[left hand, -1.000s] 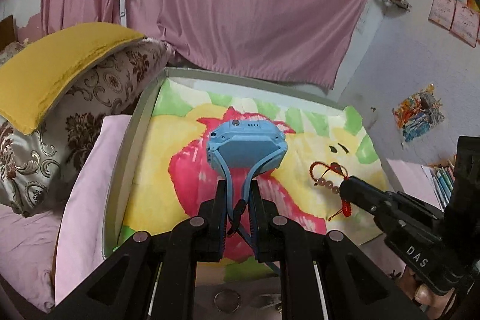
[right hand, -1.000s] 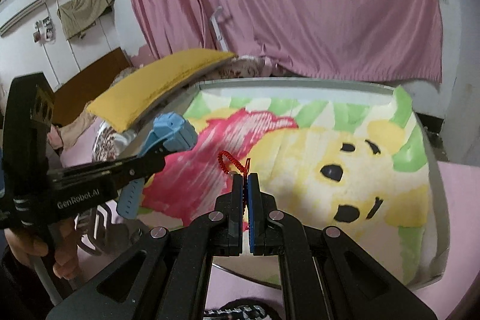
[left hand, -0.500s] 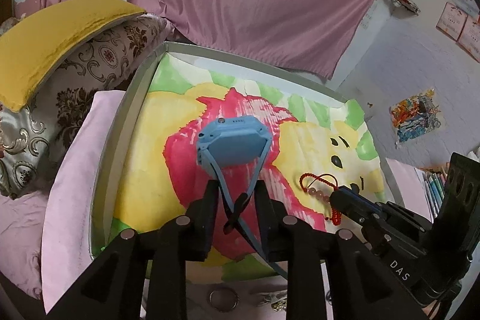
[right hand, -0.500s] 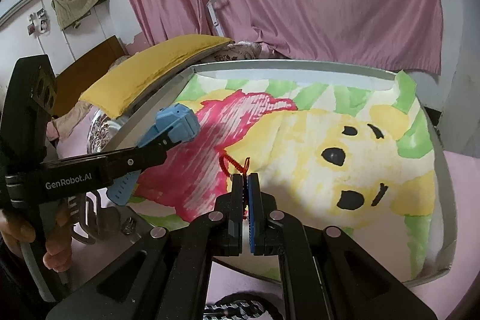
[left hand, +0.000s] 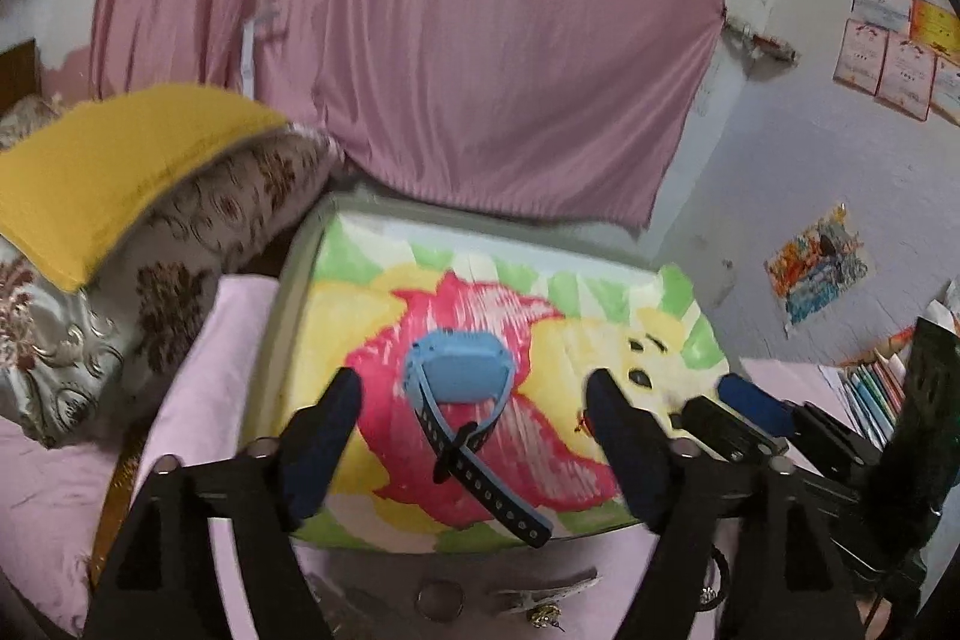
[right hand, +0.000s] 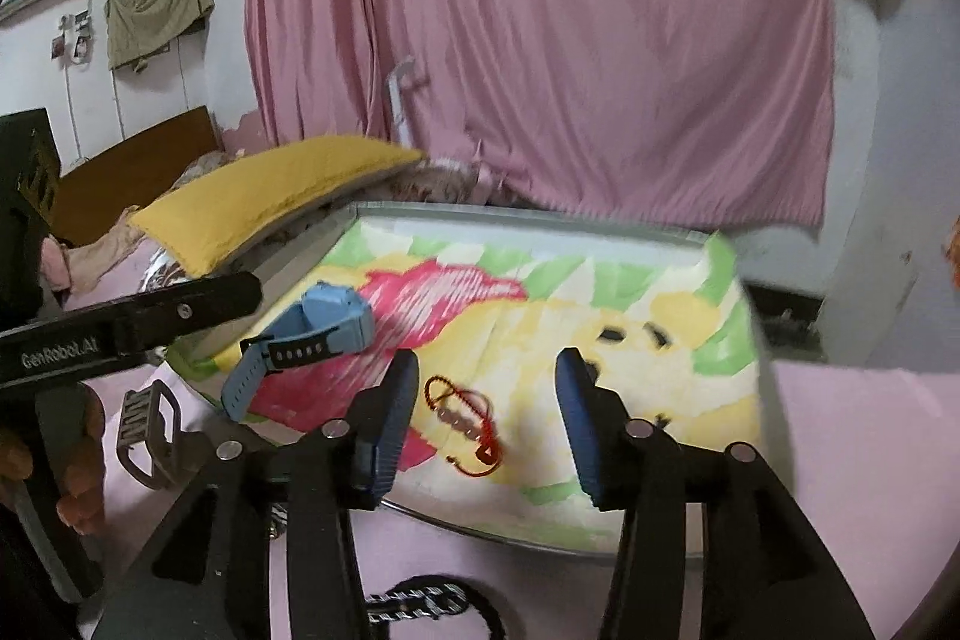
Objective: Organize jewelry
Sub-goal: 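Open the left tool dropping the watch while the right tool releases the bracelet into the tray, then move the right tool to the black hair tie while the left tool approaches the beige watch stand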
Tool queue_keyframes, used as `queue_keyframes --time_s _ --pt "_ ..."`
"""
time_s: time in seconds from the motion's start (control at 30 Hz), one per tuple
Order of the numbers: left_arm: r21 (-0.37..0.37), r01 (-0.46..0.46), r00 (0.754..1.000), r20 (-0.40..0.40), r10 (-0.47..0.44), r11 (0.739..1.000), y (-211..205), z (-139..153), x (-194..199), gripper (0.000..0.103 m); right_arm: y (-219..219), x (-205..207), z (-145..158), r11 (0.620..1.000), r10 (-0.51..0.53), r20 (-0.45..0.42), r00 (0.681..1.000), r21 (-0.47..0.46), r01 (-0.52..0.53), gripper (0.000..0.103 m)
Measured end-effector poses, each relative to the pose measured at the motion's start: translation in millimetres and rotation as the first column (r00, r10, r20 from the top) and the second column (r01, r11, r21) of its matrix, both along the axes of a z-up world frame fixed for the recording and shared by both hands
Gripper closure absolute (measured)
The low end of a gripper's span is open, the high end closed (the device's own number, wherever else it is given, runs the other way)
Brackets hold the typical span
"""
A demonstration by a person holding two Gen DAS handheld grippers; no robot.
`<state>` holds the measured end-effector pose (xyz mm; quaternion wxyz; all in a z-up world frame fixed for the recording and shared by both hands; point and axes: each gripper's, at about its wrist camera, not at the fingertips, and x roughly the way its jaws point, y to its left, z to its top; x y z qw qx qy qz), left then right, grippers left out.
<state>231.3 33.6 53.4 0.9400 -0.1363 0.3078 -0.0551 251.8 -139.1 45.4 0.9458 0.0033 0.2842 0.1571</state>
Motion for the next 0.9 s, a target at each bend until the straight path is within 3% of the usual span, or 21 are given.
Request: queue_keyframes --time_s 0.07,0.17,0.33,0.53,0.67,0.9 --pt "0.016 -0.036 0.998 0.053 0.035 0.999 1 4 -11 0.013 -3 -9 5 1.000 -0.018 0.046 0.999 -0.007 0.018 0.041" --pt "0.029 -0.083 0.991 0.111 0.079 0.996 4 9 -26 0.006 -6 -22 11 0.999 -0.037 0.104 0.994 -0.007 0.038 0.029" --pt "0.051 -0.134 0.973 0.198 0.121 0.990 7 16 -55 0.001 -15 -51 23 0.999 -0.041 0.234 0.971 0.032 0.034 0.007" --pt "0.090 -0.144 0.955 0.273 0.115 0.986 5 19 -88 0.001 -23 -84 36 0.998 -0.034 0.335 0.942 0.064 0.014 0.002" --pt "0.100 -0.123 0.959 0.266 0.093 0.987 5 14 -104 0.001 -25 -104 41 0.997 -0.018 0.362 0.932 0.072 -0.009 0.002" --pt "0.134 -0.071 0.979 0.200 0.043 0.988 5 0 -126 0.001 -26 -120 36 0.998 0.028 0.267 0.963 0.054 -0.044 0.002"
